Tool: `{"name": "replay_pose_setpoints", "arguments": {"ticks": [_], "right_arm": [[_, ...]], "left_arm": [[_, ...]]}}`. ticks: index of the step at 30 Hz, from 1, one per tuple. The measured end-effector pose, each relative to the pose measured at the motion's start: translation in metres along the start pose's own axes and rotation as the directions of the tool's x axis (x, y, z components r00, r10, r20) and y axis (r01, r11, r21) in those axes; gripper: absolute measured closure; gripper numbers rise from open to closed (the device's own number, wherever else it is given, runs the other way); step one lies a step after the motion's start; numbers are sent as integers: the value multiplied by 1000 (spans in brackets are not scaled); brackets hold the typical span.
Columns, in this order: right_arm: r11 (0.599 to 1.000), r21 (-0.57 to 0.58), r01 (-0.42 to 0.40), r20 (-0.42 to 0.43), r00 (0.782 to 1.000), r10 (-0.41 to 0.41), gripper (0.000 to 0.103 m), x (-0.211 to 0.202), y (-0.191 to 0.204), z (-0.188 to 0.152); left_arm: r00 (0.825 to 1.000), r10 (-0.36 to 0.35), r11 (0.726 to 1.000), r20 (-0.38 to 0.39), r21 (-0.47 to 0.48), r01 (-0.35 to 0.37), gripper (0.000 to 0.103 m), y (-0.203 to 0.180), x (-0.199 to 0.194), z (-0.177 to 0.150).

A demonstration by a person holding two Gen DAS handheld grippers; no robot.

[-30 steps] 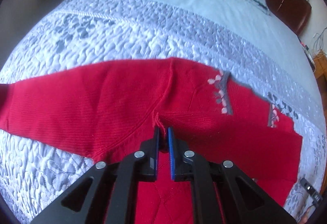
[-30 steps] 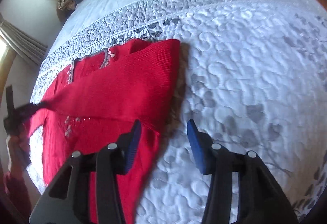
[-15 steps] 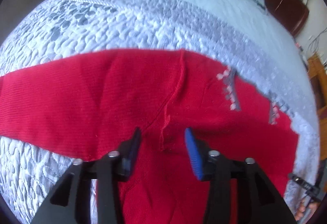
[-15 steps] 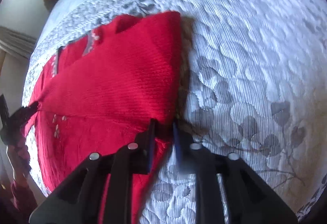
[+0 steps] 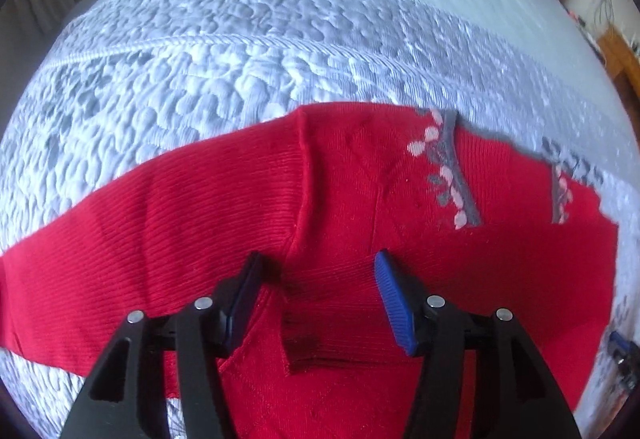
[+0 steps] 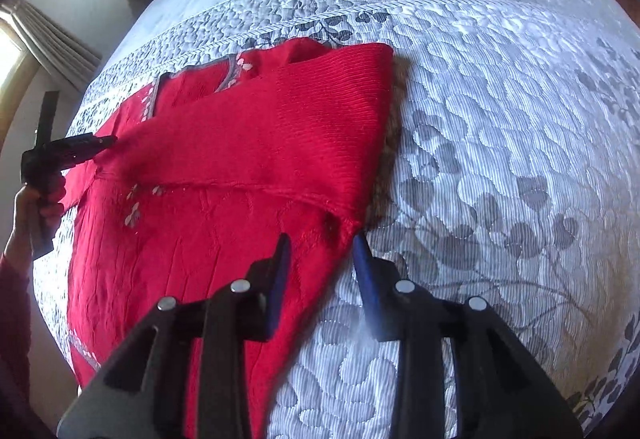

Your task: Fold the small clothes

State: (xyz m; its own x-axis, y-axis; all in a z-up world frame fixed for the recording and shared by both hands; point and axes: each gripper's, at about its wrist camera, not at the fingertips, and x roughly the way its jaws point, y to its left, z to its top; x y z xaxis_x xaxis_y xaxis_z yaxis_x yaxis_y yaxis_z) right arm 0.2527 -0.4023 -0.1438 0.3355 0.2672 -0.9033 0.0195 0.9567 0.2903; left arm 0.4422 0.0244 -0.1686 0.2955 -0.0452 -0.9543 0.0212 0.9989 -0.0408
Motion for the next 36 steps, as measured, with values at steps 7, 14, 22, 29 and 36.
{"name": "replay_pose_setpoints", "arguments": {"ticks": [7,14,22,29,36], "right_arm": [[1000,3,3,-13,1000,-3,66,12,-1,-3],[1000,1,7,-21,1000,-7,66,19,3,-4],[1000,16,12,-17,1000,-11,65,19,-1,-7],[1000,-16,8,7,1000,-8,66,13,12,-1],[999,10,-40,-24,999,41,66,31,28,27]], "left_arm": [[998,-59,997,-32,55,61,32,-5,-4,-8],[999,-47,998,-15,31,47,95,-11,-5,-8],[979,81,995,187,-73,-69,100,9,-31,5],[986,72,986,149,-160,-47,44,29,-31,-18],[987,84,996,134,28,-89,44,-22,-21,-18]]}}
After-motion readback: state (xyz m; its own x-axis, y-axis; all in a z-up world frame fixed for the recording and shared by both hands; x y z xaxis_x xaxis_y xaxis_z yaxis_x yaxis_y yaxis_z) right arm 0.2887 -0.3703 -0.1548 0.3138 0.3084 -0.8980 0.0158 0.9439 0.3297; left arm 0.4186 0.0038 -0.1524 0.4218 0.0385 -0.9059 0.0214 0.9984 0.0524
